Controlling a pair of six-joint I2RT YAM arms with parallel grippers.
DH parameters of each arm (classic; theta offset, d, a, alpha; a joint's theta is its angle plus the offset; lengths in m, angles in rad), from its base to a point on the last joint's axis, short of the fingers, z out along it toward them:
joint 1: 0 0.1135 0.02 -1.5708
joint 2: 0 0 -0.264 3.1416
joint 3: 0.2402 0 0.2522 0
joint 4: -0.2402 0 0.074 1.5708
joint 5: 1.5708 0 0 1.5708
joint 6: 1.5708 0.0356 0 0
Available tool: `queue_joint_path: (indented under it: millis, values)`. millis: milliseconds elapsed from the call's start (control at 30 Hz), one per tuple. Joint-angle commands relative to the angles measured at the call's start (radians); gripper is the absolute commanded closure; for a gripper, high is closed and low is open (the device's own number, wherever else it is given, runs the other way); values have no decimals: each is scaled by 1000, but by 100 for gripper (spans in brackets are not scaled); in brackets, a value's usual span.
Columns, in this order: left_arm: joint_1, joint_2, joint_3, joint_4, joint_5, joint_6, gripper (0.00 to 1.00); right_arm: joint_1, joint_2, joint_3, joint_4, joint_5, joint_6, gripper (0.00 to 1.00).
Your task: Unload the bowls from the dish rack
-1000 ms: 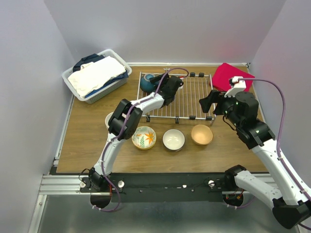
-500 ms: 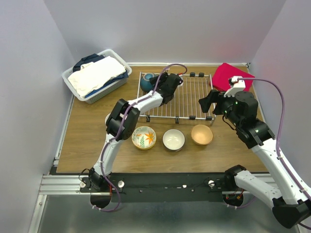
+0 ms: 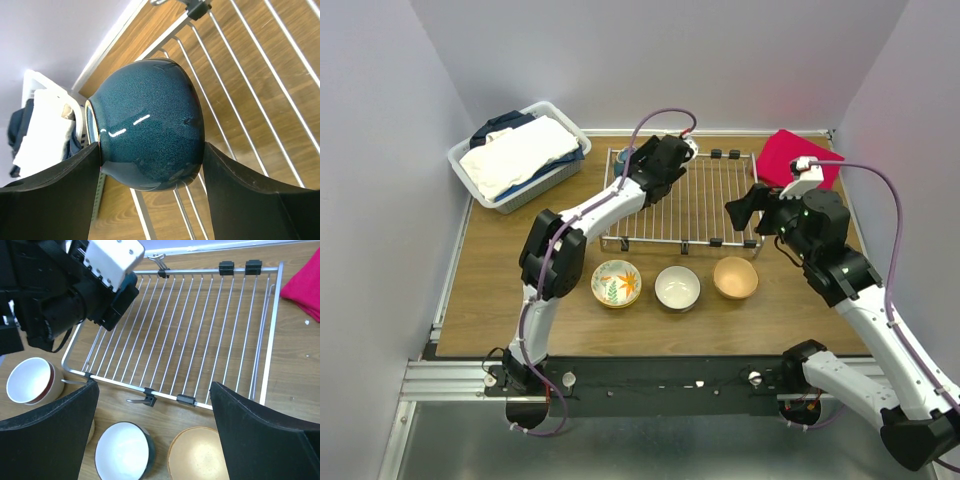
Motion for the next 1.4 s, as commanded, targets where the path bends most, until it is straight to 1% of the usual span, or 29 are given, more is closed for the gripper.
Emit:
queue_joint_path:
  millis: [0,67,133,233,267,467,500,533,600,667,733,800,833,900,933,967,1033,1067,1100,1167,1200,1367]
  values:
    - [10,-112,62,-53,84,-143,72,-3,-2,-29,66,-42,34,0]
    - [24,-129,59,-81,119,-209,72,-3,9,-34,81,-46,43,0]
    - [33,-160,59,-110,167,-267,75,-3,18,-37,91,-43,63,0]
    - [53,-206,47,-128,237,-329,75,-3,43,-45,117,-26,109,0]
    - [61,-218,36,-129,260,-373,75,-3,50,-51,138,-28,121,0]
    - [115,-322,-47,-122,394,-514,75,-3,145,-54,219,-55,195,0]
    - [124,-348,-62,-119,414,-557,75,-3,155,-57,238,-59,207,0]
    - [139,-365,-77,-107,429,-579,75,-3,181,-67,259,-124,217,0]
    - [155,-410,-127,-92,483,-651,75,-3,205,-78,333,-178,238,0]
    - [179,-442,-183,-60,518,-703,75,-3,243,-97,426,-264,241,0]
    - [190,-488,-222,-15,560,-773,75,-3,268,-109,482,-346,238,0]
    - [198,-529,-280,14,581,-820,75,-3,306,-120,565,-406,220,1]
    - [199,-542,-295,41,612,-855,76,-3,323,-120,591,-475,206,1]
    - [199,-571,-329,52,621,-898,76,-3,377,-114,657,-540,178,2]
    - [199,-580,-338,68,629,-918,76,-3,392,-112,680,-598,169,2]
    - [199,-589,-363,78,630,-965,76,-2,408,-112,725,-624,163,2]
    - [199,-620,-393,121,636,-1014,76,-2,449,-111,775,-689,155,2]
    - [199,-629,-422,135,638,-1038,76,-2,466,-111,827,-704,157,3]
    - [201,-638,-435,146,639,-1082,76,-2,478,-108,850,-720,158,3]
    - [199,-660,-469,177,649,-1122,76,-2,523,-97,900,-761,161,3]
    - [199,-665,-481,187,650,-1168,76,-2,538,-89,911,-776,161,3]
    - [199,-704,-550,258,653,-1288,76,4,638,-32,967,-868,163,5]
